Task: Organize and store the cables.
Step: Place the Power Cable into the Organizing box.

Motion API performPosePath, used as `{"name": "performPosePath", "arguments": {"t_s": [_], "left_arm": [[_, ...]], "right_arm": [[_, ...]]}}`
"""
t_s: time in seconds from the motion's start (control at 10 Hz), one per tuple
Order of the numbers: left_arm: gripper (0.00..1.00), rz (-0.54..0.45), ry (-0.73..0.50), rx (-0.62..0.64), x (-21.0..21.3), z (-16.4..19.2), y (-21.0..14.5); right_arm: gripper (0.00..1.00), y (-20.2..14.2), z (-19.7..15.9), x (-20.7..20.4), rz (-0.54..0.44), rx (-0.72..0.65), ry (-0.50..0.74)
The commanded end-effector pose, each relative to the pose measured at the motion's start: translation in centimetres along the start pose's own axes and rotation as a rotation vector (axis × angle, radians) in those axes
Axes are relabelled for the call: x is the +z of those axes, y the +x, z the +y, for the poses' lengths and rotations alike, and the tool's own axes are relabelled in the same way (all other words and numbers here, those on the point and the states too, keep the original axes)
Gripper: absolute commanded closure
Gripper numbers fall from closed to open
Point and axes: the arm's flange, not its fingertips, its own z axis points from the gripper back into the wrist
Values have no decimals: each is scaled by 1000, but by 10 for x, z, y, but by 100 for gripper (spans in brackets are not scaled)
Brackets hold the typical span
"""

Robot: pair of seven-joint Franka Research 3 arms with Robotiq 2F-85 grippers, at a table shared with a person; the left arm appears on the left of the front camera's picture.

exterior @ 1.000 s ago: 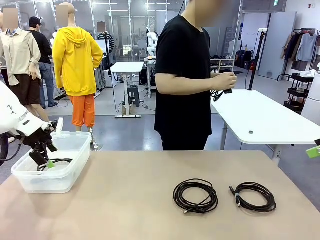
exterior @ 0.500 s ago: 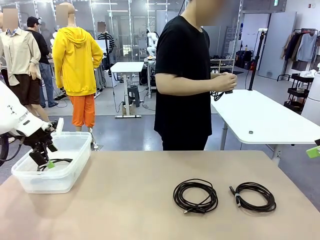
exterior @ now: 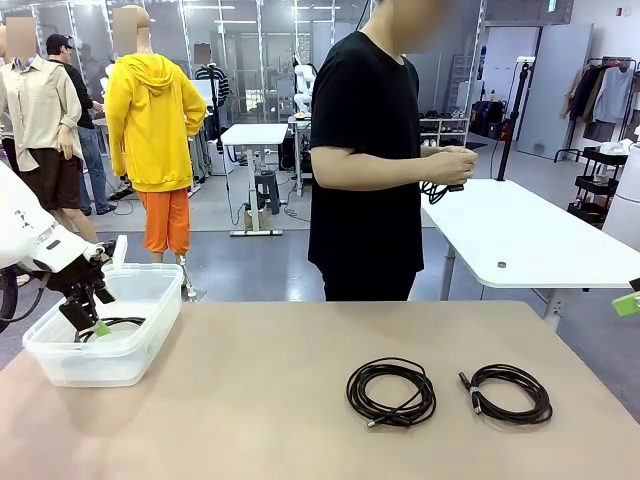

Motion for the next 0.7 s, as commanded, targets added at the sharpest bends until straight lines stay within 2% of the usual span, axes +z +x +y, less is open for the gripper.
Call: {"name": "performPosePath", "arguments": {"t_s": [0.0,0.1,0.2,0.4,0.5,0.6], "left_arm": [[0,-57,34,101,33,-3,13],[0,-61,62,156,54,-15,19],[0,-119,67,218,71,-30,20],[0,-120,19,347,89,-70,13],[0,-150,0,392,92,-89,9],[0,-135,-32,418,97,-114,2]], "right_arm": [[0,-1,-1,0,-13,14,10],[0,-1,-1,0,-13,14,10],[0,-1,-1,0,-13,14,10],[0,-1,-1,0,-13,14,10],[0,-1,-1,0,-13,14,10],[0,-1,-1,0,-13,14,10]]}}
